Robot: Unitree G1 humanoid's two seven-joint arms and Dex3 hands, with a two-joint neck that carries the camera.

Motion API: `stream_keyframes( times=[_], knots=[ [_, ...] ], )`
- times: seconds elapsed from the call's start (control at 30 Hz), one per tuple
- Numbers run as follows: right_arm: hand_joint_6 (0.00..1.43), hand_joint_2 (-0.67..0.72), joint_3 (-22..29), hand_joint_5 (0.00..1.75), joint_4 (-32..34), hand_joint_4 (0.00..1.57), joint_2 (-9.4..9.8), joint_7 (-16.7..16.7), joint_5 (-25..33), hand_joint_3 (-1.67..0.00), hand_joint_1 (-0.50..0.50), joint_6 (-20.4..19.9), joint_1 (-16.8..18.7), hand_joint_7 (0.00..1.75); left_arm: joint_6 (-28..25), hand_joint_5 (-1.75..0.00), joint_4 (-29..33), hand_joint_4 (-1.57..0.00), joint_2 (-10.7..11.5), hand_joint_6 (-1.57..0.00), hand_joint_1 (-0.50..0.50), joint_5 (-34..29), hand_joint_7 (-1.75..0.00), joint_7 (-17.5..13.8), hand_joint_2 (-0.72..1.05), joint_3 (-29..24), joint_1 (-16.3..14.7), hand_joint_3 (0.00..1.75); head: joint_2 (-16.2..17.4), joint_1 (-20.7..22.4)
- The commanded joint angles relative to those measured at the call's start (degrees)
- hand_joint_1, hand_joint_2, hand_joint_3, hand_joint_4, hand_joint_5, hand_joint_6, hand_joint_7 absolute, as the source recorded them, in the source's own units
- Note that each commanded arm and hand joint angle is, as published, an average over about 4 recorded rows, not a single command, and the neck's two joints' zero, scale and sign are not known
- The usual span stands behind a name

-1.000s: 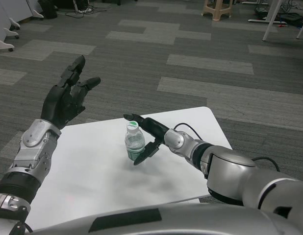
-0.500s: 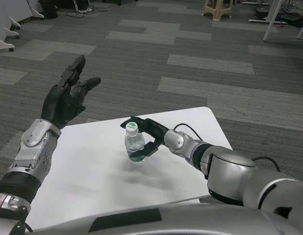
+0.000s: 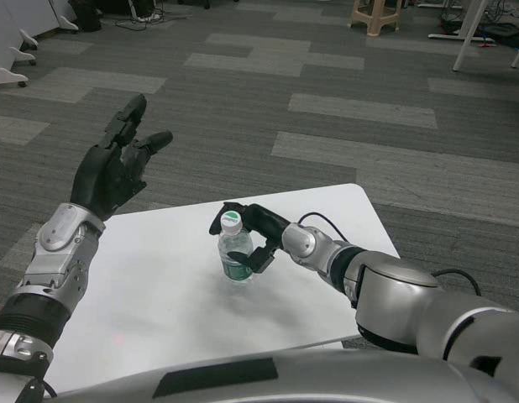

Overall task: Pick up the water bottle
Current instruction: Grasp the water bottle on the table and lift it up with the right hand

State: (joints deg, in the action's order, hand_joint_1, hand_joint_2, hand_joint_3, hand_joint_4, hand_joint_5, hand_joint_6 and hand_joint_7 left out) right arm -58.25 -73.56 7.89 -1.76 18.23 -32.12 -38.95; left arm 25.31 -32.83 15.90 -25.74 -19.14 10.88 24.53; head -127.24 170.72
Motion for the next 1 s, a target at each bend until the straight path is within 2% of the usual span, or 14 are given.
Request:
stream_keyframes(
  times=[0.03, 0.1, 0.17, 0.23, 0.4, 0.7, 0.77, 0.9, 1.0],
  knots=[
    [1.11, -0.41, -0.1, 1.28, -0.2, 0.38, -0.05, -0.2, 0.1, -1.59, -0.46, 0.7, -1.5, 1.61, 0.5, -0.74, 0.0, 0.00, 0.4, 0.00, -0.48, -0.5, 0.00, 0.3, 1.05, -0.6, -0.4, 0.52, 0.0, 0.1],
    [1.17, -0.41, -0.1, 1.36, -0.2, 0.41, -0.07, -0.1, 0.1, -1.59, -0.46, 0.7, -1.3, 1.61, 0.5, -0.72, 0.0, 0.00, 0.4, 0.00, -0.48, -0.5, 0.00, 0.3, 1.05, -0.6, -0.4, 0.52, 0.1, 0.1],
    [1.20, -0.41, -0.1, 1.36, -0.1, 0.43, -0.07, 0.0, 0.1, -1.59, -0.46, 0.7, -1.2, 1.61, 0.5, -0.77, 0.0, 0.00, 0.4, 0.00, -0.48, -0.5, 0.00, 0.3, 1.05, -0.7, -0.4, 0.52, 0.1, 0.1],
    [1.20, -0.41, -0.1, 1.36, -0.1, 0.44, -0.03, 0.0, 0.1, -1.59, -0.46, 0.7, -1.1, 1.59, 0.5, -0.82, 0.0, 0.00, 0.4, 0.00, -0.48, -0.5, 0.00, 0.3, 1.05, -0.7, -0.5, 0.52, 0.1, 0.2],
    [1.20, -0.41, 0.3, 1.50, 0.1, 0.56, 0.13, 0.1, 0.1, -1.55, -0.46, 0.7, -0.9, 1.54, 0.5, -0.82, 0.1, 0.00, 0.4, 0.00, -0.48, -0.5, 0.00, 0.3, 1.05, -0.9, -0.7, 0.52, 0.1, 0.4],
    [1.17, -0.41, 4.2, 1.65, 1.8, 0.88, 0.41, 0.8, 0.1, -1.51, -0.44, 0.4, 1.0, 1.54, 0.5, -0.82, 0.3, 0.00, 0.4, 0.00, -0.48, -0.5, 0.00, 0.3, 1.05, -1.2, -1.3, 0.52, 0.0, 1.2],
    [1.17, -0.45, 5.3, 1.65, 2.4, 0.93, 0.50, 1.1, 0.1, -1.51, -0.46, 0.3, 1.6, 1.54, 0.5, -0.82, 0.3, 0.00, 0.4, 0.00, -0.48, -0.5, 0.00, 0.3, 1.05, -1.2, -1.4, 0.52, 0.0, 1.4],
    [1.14, -0.41, 8.5, 1.65, 4.0, 0.96, 0.89, 2.1, 0.1, -1.51, -0.42, 0.0, 3.0, 1.54, 0.5, -0.82, 0.4, 0.00, 0.4, 0.00, -0.48, -0.5, 0.00, 0.3, 1.05, -1.4, -1.7, 0.52, -0.2, 2.0],
    [1.14, -0.46, 10.6, 1.65, 5.2, 0.98, 1.25, 2.8, 0.0, -1.51, -0.42, -0.3, 4.1, 1.54, 0.5, -0.82, 0.6, 0.00, 0.4, 0.00, -0.48, -0.5, 0.00, 0.3, 1.05, -1.4, -1.9, 0.52, -0.2, 2.0]
  ],
)
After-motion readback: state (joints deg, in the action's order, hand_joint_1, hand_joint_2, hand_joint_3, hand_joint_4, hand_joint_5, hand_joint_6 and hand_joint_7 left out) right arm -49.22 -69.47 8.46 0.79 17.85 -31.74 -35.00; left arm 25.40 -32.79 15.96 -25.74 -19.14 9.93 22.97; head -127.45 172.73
